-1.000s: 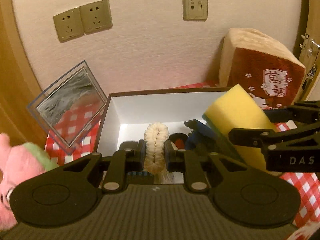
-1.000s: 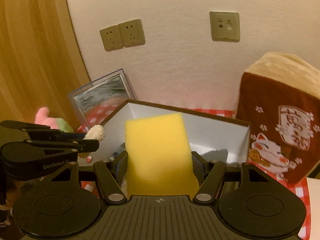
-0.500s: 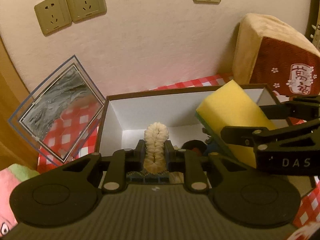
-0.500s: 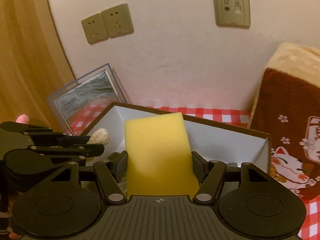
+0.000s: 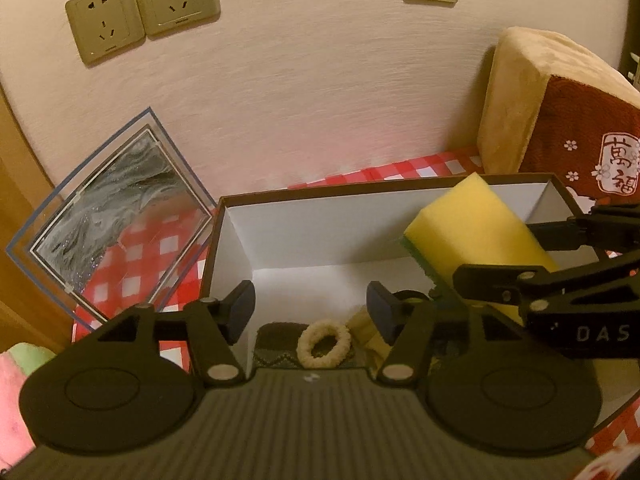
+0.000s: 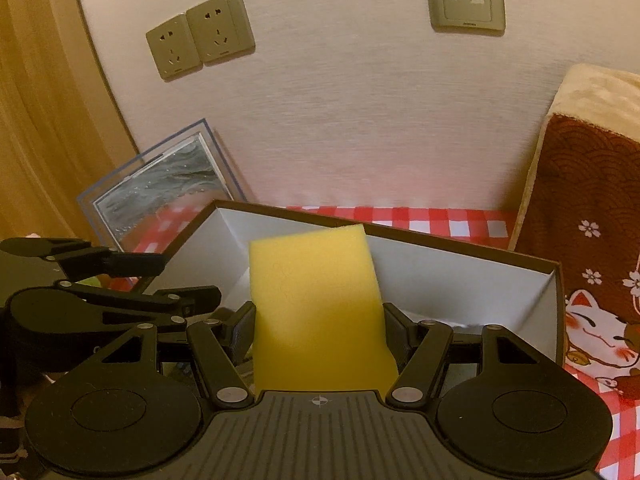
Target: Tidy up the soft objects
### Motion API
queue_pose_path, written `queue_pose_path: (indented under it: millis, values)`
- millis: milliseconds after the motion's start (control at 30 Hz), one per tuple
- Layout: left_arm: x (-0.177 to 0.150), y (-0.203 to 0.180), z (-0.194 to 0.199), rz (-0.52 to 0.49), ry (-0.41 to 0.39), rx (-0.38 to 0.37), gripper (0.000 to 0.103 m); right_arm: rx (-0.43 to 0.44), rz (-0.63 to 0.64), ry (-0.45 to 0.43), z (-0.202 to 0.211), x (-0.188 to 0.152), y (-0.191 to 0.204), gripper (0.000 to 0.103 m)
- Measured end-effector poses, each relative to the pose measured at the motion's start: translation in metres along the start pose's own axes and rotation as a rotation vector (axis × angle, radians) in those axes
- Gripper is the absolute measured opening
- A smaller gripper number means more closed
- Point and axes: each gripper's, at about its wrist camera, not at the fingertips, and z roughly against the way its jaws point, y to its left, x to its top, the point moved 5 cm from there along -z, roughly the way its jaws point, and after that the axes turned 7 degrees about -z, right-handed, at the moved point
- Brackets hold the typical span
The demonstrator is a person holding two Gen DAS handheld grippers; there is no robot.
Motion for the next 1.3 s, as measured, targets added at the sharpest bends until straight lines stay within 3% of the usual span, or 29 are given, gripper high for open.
queue_pose_path:
  millis: [300, 433, 533, 1300]
  values:
    - [-0.004, 0.005, 0.004, 0.036, 0.01, -0.007, 0.062, 0.036, 0.013, -0.002, 0.004, 0.001, 0.003, 0.067]
    - [-0.007, 0.006, 0.008, 0.039, 0.015, 0.001, 0.063, 0.062, 0.003, -0.011, 0.004, 0.002, 0.006, 0.082]
    - [-0.009, 0.008, 0.011, 0.043, 0.017, 0.007, 0.063, 0.055, 0.013, -0.015, 0.005, 0.002, 0.007, 0.085]
    - [-0.013, -0.011, 0.055, 0.038, -0.006, 0.0, 0.064, 0.035, -0.002, -0.018, 0.043, -0.014, 0.0, 0.086]
